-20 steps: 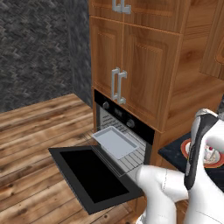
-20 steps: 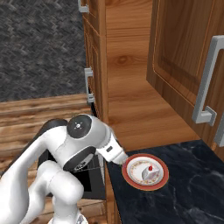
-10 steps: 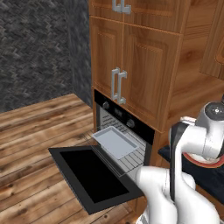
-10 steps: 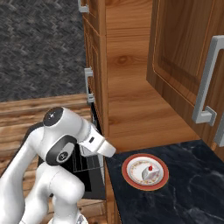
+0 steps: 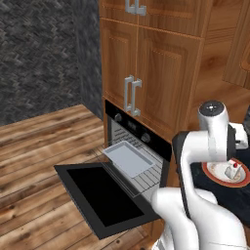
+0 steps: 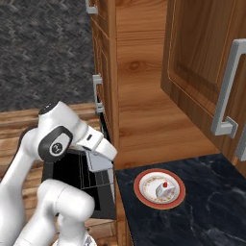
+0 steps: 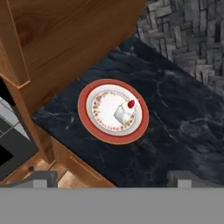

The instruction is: Take the baked cake out of the oven and place it on the plate for cooling. Then close the oven door.

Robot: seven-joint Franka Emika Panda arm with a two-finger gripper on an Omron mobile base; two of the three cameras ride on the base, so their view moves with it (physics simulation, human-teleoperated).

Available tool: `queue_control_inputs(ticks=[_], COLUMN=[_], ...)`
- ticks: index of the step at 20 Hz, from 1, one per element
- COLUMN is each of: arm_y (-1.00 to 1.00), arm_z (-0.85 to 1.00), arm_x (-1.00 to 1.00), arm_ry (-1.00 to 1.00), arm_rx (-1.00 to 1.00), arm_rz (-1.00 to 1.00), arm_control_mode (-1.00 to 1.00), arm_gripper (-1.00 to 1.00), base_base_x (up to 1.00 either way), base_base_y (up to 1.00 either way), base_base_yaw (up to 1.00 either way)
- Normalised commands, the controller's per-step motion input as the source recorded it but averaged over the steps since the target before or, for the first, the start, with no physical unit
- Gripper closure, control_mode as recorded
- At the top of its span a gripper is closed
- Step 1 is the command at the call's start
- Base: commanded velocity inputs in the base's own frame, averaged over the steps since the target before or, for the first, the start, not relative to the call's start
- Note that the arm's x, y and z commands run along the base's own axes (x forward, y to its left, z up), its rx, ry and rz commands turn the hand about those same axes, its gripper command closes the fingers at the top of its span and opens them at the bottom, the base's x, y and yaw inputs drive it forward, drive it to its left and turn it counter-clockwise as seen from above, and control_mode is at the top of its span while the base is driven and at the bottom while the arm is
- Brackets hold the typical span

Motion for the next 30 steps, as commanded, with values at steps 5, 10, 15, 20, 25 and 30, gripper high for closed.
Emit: queue_control_inputs(ticks=[5, 10, 15, 20, 25, 30], arm_y=[0.02, 0.24, 0.57, 0.81, 0.63, 0.35], arm_z=[0.00, -0.03, -0.10, 0.00, -0.02, -0.05], arm_x=[-0.06, -0.02, 0.00, 0.00, 0.00, 0.00], arm_ry=[0.05, 0.03, 0.04, 0.14, 0.18, 0.28], arm_rx=[-0.01, -0.01, -0.04, -0.08, -0.12, -0.18], arm_rz=[0.19, 0.21, 0.23, 0.19, 0.23, 0.32], arm_control_mode=[-1.00, -1.00, -1.00, -1.00, -1.00, -1.00], arm_gripper=[-1.00, -1.00, -1.00, -1.00, -1.00, -1.00], base_base_x=[0.00, 0.00, 0.00, 0.00, 0.00, 0.00], base_base_y=[0.00, 0.00, 0.00, 0.00, 0.00, 0.00], base_base_yaw=[0.00, 0.00, 0.00, 0.00, 0.00, 0.00])
